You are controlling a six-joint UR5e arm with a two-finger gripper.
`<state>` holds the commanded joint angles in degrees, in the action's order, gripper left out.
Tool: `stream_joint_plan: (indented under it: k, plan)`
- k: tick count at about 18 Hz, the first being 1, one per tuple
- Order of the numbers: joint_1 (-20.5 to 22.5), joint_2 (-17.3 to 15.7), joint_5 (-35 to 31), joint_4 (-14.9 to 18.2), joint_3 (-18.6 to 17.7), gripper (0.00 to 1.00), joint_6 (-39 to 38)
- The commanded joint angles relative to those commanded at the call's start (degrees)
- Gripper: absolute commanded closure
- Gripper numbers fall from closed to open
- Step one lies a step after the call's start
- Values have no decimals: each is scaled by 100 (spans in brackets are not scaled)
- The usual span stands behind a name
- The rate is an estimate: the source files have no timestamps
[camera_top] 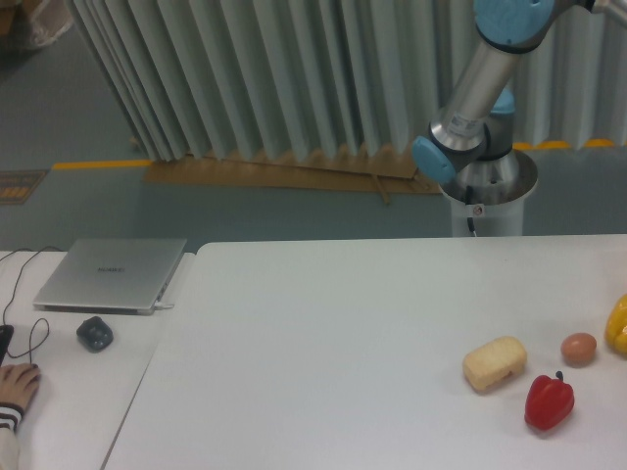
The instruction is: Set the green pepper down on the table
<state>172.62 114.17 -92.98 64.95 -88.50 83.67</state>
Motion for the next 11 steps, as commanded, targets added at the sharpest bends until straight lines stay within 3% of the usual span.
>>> stream_joint_plan:
  k: [1, 6, 11]
  plan:
    - [0, -9, -9, 0, -9, 94, -61]
    - [-44, -53, -10, 44, -26, 94, -35]
    - [-430, -290, -10, 386, -18, 90, 0]
